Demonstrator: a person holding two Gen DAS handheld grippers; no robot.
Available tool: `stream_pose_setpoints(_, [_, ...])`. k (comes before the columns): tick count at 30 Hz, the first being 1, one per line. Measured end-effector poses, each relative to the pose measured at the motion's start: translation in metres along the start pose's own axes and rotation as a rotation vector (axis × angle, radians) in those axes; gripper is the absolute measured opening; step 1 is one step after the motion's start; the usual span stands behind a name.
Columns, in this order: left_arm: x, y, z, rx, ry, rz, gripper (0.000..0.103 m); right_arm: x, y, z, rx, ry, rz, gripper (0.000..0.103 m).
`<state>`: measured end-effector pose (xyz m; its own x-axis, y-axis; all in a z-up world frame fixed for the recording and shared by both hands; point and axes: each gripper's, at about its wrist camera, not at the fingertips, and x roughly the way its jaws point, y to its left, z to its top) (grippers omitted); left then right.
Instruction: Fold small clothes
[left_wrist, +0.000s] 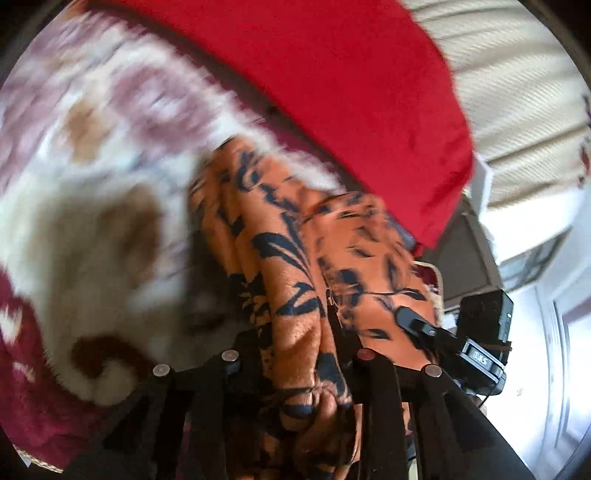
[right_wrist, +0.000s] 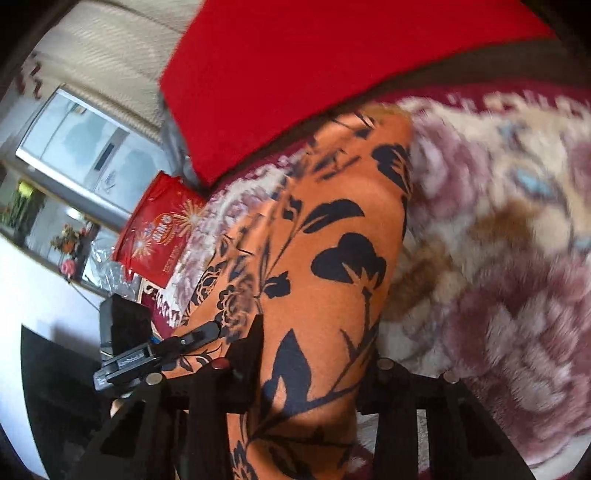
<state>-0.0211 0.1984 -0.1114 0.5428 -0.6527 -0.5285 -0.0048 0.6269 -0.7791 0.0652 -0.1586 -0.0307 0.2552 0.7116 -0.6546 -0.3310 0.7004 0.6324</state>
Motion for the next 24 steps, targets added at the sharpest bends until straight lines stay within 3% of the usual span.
stream_pose_setpoints(6, [0.017,-0.073,0.019,0.134,-0.038,-0.067,0.027,-0.061,0.004,0.030,-0.053,-0.118,-0.003,0.039])
stream_pose_setpoints(12, [0.069,-0.122,0.029,0.195,-0.039,-0.113,0.027,-0.123,-0.026,0.060,-0.061,-0.228,-0.038,0.039])
stream_pose_setpoints(17, [0.114,-0.121,0.032,0.201,-0.024,-0.092,0.029,-0.146,-0.077,0.070,-0.006,-0.279,-0.040,0.039])
stream_pose_setpoints(20, [0.152,-0.097,0.032,0.122,0.057,0.028,0.037,-0.136,-0.117,0.069,0.076,-0.264,-0.049,0.047])
stream_pose_setpoints(21, [0.159,-0.085,0.029,0.091,0.088,0.078,0.041,-0.130,-0.135,0.065,0.130,-0.250,-0.085,0.049])
stream_pose_setpoints(23, [0.152,-0.070,0.026,0.054,0.096,0.054,0.056,-0.121,-0.160,0.053,0.213,-0.228,-0.184,0.049])
stream_pose_setpoints(24, [0.142,-0.066,0.024,0.049,0.073,0.046,0.058,-0.120,-0.169,0.044,0.240,-0.226,-0.218,0.050])
